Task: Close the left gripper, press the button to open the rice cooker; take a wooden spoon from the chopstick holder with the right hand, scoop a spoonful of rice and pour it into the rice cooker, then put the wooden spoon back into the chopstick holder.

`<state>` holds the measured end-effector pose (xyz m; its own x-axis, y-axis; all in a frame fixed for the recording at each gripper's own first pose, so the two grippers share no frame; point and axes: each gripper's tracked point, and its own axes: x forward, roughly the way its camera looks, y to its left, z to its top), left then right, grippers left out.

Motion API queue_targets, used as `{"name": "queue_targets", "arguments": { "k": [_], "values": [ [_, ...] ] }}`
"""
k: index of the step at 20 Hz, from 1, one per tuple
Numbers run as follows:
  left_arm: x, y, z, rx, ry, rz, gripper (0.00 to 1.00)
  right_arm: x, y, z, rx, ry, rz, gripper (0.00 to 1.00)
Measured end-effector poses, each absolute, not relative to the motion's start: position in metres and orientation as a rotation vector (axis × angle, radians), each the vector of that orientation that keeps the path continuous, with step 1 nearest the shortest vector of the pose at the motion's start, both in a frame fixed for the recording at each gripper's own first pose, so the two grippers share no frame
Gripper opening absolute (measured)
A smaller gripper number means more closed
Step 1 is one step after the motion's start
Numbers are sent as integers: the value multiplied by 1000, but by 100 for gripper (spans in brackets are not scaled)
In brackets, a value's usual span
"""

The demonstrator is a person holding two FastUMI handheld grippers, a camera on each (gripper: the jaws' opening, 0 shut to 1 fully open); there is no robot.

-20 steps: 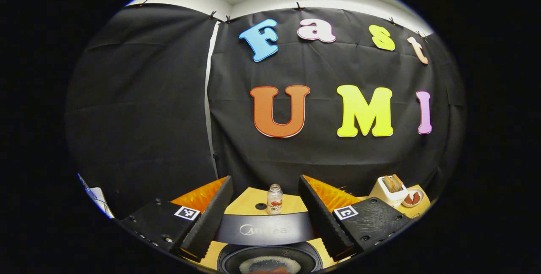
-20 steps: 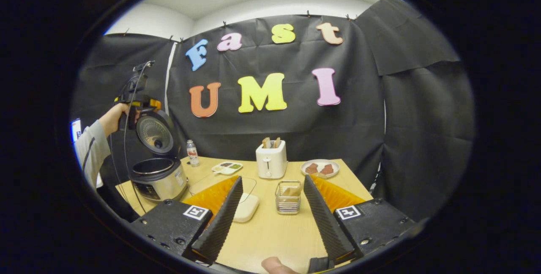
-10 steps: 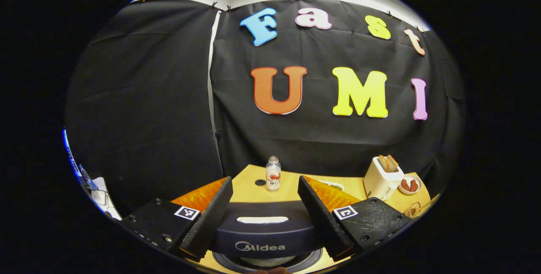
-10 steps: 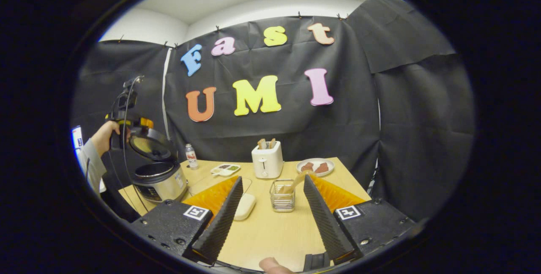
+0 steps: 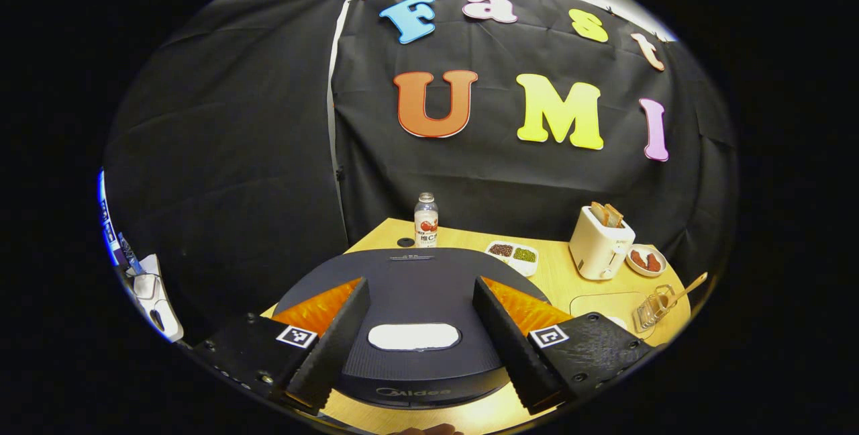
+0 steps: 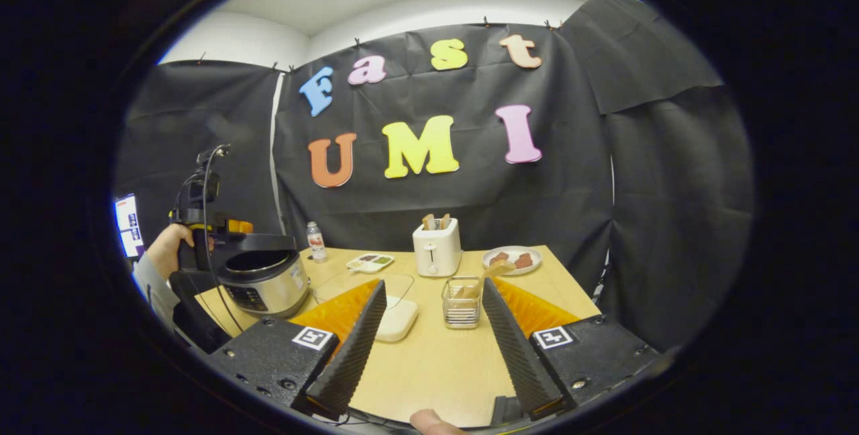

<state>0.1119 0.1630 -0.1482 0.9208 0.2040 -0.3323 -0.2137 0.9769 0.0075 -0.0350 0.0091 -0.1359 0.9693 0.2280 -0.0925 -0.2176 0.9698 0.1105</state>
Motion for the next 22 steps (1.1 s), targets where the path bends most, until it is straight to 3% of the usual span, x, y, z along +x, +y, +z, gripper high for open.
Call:
{"name": "queue_targets", "arguments": {
  "k": [1,11,12,22],
  "values": [
    [110,163,-150,-32,339,216,100,-36,11,-138,99,109,228,90],
    [76,151,-186,-16,372,224,100,-40,23,-150,86,134,250,93],
    [71,149,-186,-16,361,222,100,-39,25,-153,89,142,251,90],
    [57,143,-187,12,212,247,100,-41,39,-160,74,165,271,94]
  ]
}}
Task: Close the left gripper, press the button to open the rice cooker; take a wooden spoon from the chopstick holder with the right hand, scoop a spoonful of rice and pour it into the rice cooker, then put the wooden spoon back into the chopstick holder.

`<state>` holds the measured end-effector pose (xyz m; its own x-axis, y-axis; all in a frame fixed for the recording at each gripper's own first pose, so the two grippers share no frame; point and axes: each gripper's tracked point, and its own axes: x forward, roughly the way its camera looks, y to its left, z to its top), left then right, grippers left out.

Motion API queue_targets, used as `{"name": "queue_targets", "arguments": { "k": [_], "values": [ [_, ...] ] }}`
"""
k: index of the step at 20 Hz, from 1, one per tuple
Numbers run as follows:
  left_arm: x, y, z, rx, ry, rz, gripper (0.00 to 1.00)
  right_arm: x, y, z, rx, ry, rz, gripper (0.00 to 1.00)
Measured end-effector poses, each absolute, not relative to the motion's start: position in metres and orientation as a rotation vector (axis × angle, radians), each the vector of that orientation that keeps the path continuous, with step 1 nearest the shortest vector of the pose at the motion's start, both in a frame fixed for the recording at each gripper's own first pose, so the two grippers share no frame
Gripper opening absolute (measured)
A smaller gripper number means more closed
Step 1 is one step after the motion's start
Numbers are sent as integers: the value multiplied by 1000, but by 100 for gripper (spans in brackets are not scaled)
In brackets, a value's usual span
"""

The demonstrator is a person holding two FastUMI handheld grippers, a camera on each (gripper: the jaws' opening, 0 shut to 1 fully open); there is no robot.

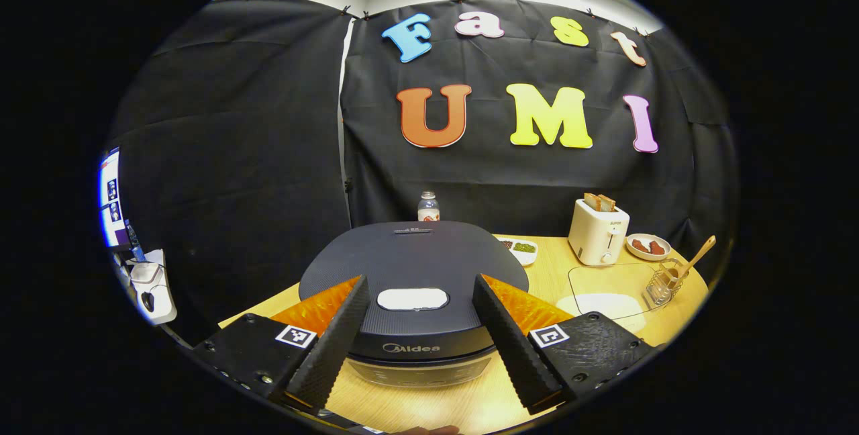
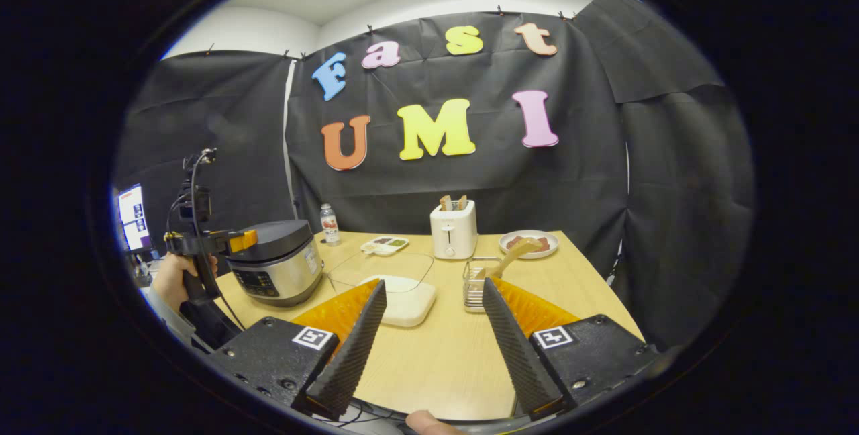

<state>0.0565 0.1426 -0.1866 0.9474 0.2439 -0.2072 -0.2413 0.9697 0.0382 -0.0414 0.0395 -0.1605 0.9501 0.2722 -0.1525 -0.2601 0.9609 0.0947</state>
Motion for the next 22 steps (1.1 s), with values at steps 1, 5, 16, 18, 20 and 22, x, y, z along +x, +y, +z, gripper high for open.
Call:
{"name": "queue_targets", "arguments": {
  "k": [1,5,16,18,20,22],
  "values": [
    [56,142,-187,14,200,249,100,-42,40,-162,72,166,271,94],
    [57,141,-191,17,150,251,100,-42,44,-166,67,173,269,94],
    [56,140,-193,18,98,242,100,-48,48,-166,54,162,253,93],
    [55,140,-195,5,116,238,100,-52,50,-165,60,164,258,93],
    [56,140,-190,-2,110,239,100,-55,48,-159,63,148,245,91],
    [55,140,-190,6,143,247,99,-55,46,-151,58,132,234,94]
  ]
}}
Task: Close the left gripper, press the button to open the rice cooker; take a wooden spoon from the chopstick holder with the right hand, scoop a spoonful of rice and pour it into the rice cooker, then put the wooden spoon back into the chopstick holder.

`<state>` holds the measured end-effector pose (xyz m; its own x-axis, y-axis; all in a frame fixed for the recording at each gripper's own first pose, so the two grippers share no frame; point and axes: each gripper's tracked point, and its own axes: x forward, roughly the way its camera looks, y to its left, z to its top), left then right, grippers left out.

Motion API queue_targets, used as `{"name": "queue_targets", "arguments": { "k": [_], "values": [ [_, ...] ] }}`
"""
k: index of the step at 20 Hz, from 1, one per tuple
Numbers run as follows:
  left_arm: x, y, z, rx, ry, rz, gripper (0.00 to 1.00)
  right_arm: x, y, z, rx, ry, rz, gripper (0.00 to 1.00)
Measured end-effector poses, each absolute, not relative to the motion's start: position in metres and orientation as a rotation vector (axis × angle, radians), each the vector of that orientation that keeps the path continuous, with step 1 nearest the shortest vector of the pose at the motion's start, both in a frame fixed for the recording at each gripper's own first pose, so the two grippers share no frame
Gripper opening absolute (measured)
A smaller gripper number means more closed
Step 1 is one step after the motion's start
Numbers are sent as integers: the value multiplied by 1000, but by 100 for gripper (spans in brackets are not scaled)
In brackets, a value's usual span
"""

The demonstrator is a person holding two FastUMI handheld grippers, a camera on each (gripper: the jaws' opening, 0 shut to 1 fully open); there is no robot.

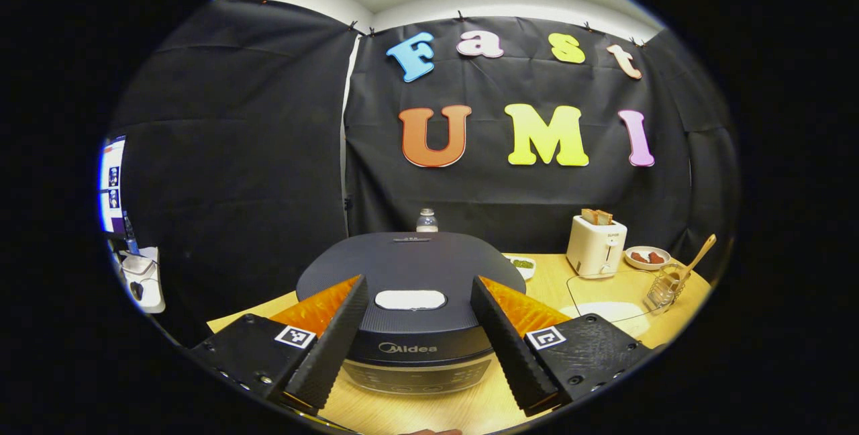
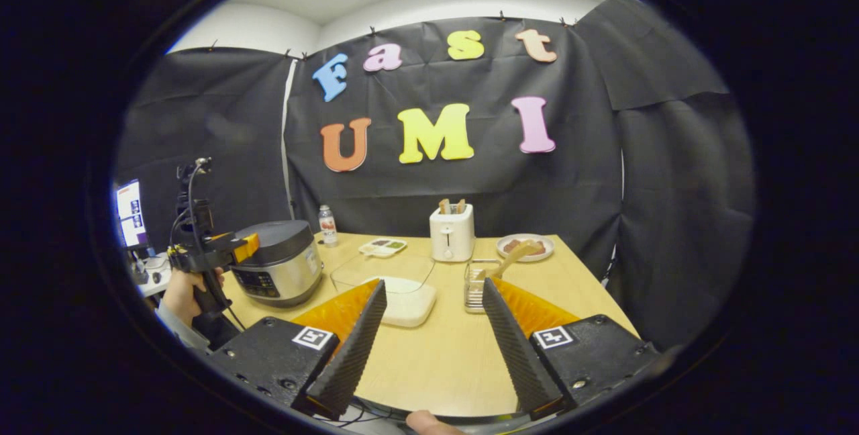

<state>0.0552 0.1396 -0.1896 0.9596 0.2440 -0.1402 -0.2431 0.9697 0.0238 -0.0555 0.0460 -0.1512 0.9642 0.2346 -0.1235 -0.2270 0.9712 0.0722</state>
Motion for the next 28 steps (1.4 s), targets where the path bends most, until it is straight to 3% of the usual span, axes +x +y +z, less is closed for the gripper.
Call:
{"name": "queue_targets", "arguments": {
  "k": [1,4,13,15,21,22,28],
  "values": [
    [54,138,-188,5,165,248,98,-57,46,-146,61,124,233,90],
    [44,125,-174,-45,191,225,95,-56,41,-126,74,94,209,93],
    [-20,74,-95,2,106,126,95,-68,26,-84,76,29,144,90],
    [-36,64,-82,13,98,119,95,-71,23,-78,79,18,129,93],
    [-92,33,-39,-3,-25,56,95,-83,34,-71,56,4,143,90],
    [-101,27,-36,-6,-43,45,95,-86,37,-71,54,3,150,93],
    [-132,5,-37,15,-63,8,95,-100,44,-72,25,-13,172,91]
  ]
}}
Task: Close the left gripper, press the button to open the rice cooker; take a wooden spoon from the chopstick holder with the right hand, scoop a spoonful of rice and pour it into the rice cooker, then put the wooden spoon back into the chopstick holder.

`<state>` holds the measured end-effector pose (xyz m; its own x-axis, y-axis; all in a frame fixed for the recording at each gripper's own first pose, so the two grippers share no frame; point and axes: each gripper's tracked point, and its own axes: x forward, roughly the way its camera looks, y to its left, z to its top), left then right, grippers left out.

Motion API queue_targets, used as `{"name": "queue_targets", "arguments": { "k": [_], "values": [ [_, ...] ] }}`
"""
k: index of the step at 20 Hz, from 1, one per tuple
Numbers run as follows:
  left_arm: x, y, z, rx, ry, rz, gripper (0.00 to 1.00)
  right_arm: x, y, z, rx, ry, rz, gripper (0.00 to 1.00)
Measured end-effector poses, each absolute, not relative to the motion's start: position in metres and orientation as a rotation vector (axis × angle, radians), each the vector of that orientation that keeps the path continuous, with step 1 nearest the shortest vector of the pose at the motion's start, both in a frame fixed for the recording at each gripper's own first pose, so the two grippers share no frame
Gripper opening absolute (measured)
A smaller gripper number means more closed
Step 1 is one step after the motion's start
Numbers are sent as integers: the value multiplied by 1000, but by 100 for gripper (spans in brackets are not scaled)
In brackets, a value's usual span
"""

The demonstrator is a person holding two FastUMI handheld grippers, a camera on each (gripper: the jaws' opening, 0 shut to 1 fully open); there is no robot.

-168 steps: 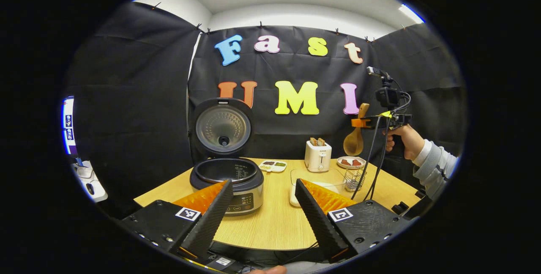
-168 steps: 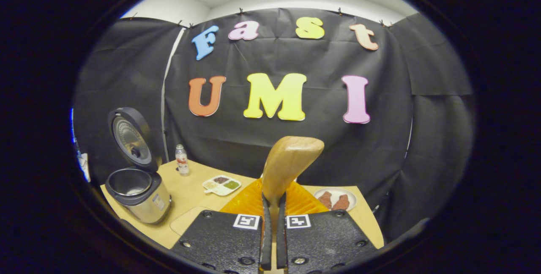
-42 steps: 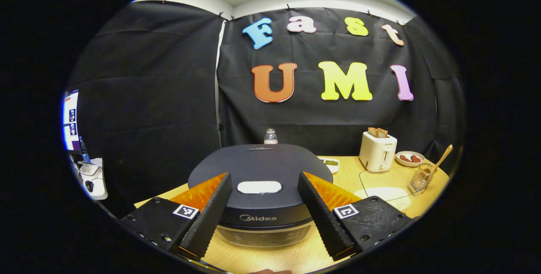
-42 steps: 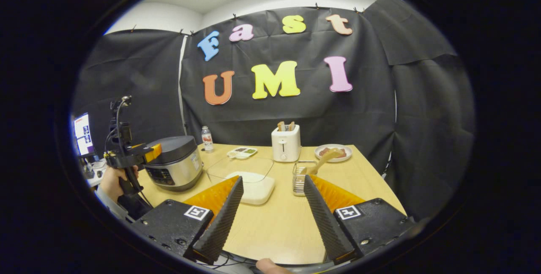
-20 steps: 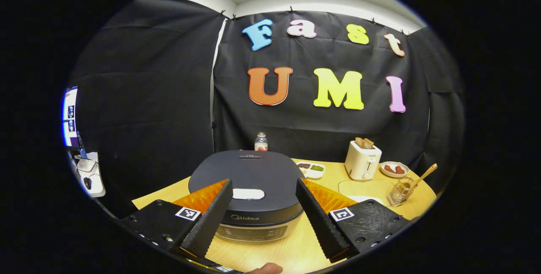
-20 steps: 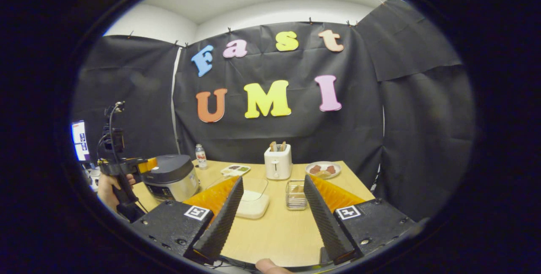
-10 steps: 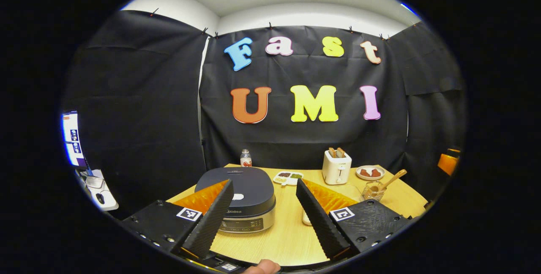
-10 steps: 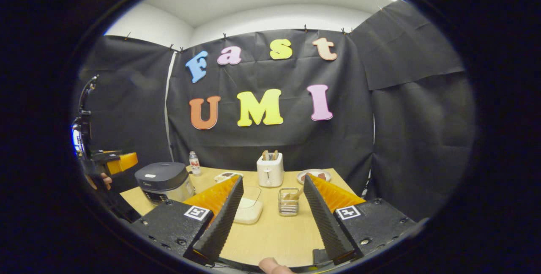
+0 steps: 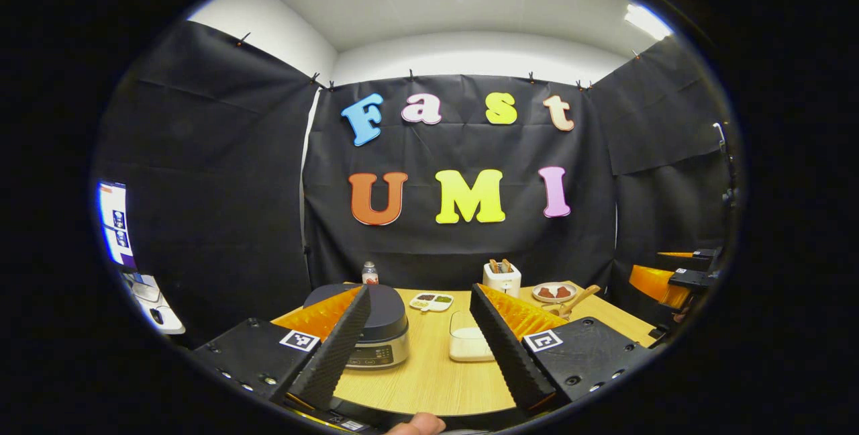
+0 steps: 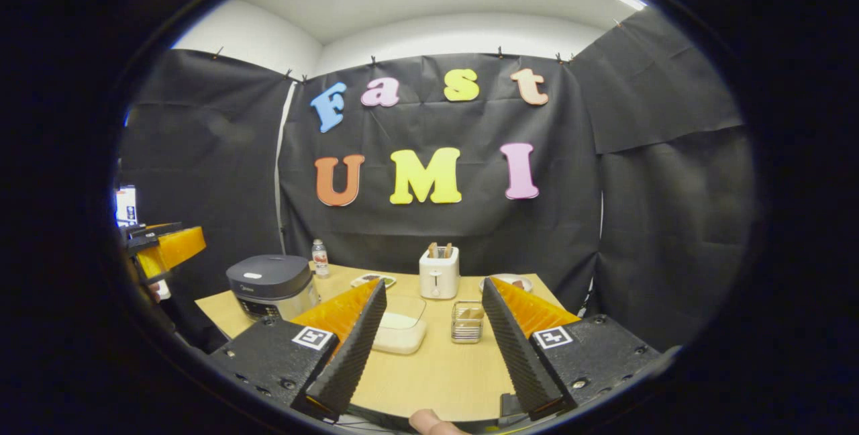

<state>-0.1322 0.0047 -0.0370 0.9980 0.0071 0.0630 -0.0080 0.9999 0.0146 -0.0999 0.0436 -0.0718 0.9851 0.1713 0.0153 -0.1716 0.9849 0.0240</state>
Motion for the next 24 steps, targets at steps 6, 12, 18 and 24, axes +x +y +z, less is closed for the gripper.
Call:
{"name": "queue_targets", "arguments": {
  "k": [6,12,18,24],
  "values": [
    [-140,6,-55,31,-54,38,94,-111,40,-80,-4,-20,174,93],
    [-146,7,-61,23,-56,32,95,-113,39,-87,-3,-8,175,94],
    [-150,6,-59,31,-68,35,94,-115,39,-89,-2,-11,177,93],
    [-149,5,-58,33,-70,32,95,-116,38,-88,-3,-12,176,91]
  ]
}}
